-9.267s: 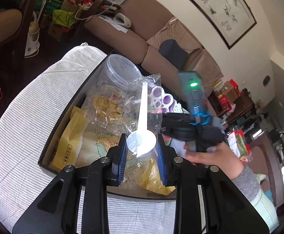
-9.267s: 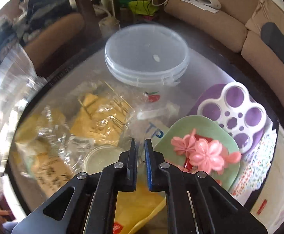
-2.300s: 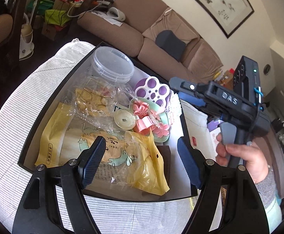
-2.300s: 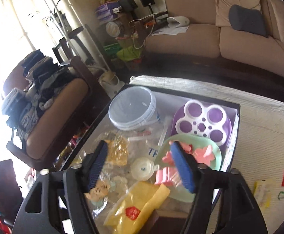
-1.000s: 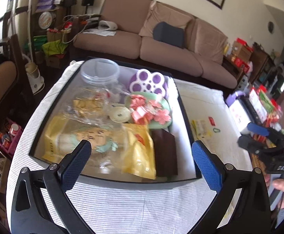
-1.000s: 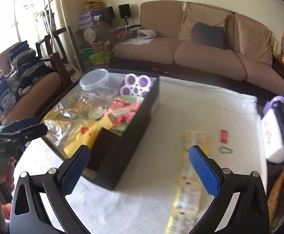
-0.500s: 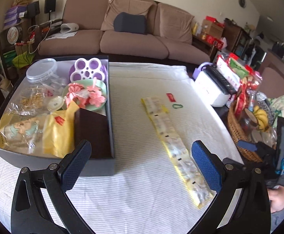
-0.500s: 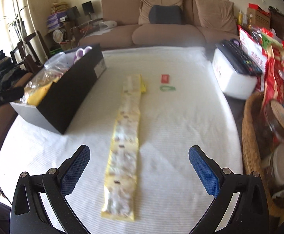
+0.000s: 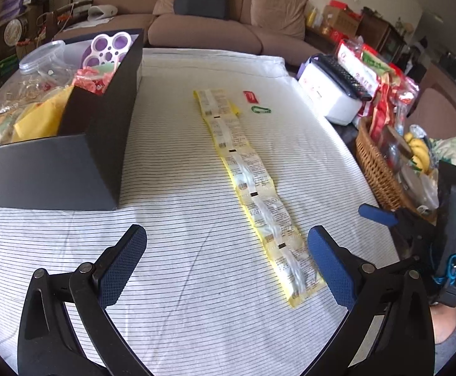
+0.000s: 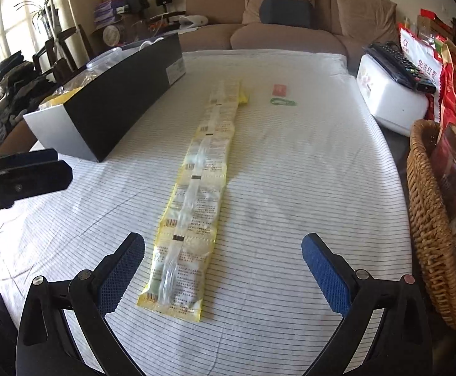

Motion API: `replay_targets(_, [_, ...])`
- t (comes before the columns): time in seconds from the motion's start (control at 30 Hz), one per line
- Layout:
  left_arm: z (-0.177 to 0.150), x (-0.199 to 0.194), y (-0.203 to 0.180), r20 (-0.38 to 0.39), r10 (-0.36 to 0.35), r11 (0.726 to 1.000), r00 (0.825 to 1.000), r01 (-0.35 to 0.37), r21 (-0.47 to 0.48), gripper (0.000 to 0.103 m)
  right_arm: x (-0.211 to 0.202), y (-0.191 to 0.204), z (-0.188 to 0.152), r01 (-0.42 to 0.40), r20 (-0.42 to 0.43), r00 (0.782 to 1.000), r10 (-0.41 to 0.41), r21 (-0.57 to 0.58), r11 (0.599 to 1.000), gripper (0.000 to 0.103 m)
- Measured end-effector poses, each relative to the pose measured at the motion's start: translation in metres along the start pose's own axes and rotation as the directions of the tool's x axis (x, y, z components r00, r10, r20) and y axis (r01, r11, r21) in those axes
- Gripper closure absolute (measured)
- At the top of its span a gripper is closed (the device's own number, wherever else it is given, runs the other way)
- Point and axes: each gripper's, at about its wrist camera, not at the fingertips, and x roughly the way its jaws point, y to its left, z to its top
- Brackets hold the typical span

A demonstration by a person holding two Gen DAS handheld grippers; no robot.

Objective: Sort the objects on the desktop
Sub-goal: 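Move both tools away from the box toward the yellow packet strip, then reach the left tool toward the red candy while right tool approaches green carabiner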

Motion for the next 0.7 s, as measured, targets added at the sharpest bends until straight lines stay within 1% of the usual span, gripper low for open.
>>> replay_targets(0.07, [0.002,0.006,-0.002,0.003,-0.014,1.0,1.0,0.014,-0.007,0.0,-0.002,-0.01,0.006,0.001,0.021,1.0,-0.001,0.018,1.0,0.001])
replay_targets(0.13, [0.006,0.011,-0.005,0.018,-0.021,1.0,1.0,0.021,-0.003,0.0,0.001,-0.027,0.019,0.001,0.038,0.999,-0.003,0.062,0.998,0.001])
replay_targets(0.17, [0.008,0.014,-0.007,0.028,-0.028,1.0,0.999,0.028,0.0,0.0,0.005,-0.039,0.029,0.001,0.053,0.999,-0.006,0.092,0.996,0.003])
replay_targets(0.2, [0.01,0.017,-0.008,0.036,-0.037,0.999,0.999,0.037,0.001,0.0,0.01,-0.047,0.039,0.005,0.067,0.998,-0.012,0.11,0.994,0.006])
replay_targets(0.27, [0.016,0.023,-0.011,0.057,-0.063,0.998,0.996,0.063,0.003,0.0,0.022,-0.061,0.06,0.024,0.088,0.995,-0.034,0.118,0.993,0.021])
replay_targets(0.33, [0.021,0.03,-0.012,0.079,-0.081,0.997,0.994,0.081,0.009,0.0,0.041,-0.074,0.084,0.043,0.111,0.992,-0.056,0.116,0.992,0.021])
replay_targets(0.4, [0.027,0.04,-0.014,0.081,-0.094,0.995,0.992,0.093,0.022,0.0,0.064,-0.083,0.105,0.048,0.116,0.991,-0.061,0.107,0.993,0.021])
replay_targets(0.5, [0.032,0.052,-0.016,0.068,-0.075,0.996,0.995,0.073,0.042,0.0,0.1,-0.09,0.128,0.063,0.102,0.992,-0.07,0.069,0.996,0.022])
replay_targets(0.63, [0.033,0.059,-0.013,0.057,-0.096,0.995,0.994,0.094,0.032,0.0,0.144,-0.103,0.15,0.055,0.073,0.995,-0.06,0.072,0.996,0.025])
replay_targets(0.7, [0.033,0.062,-0.013,0.053,-0.09,0.995,0.995,0.087,0.045,0.0,0.162,-0.106,0.156,0.06,0.063,0.996,-0.064,0.068,0.996,0.025])
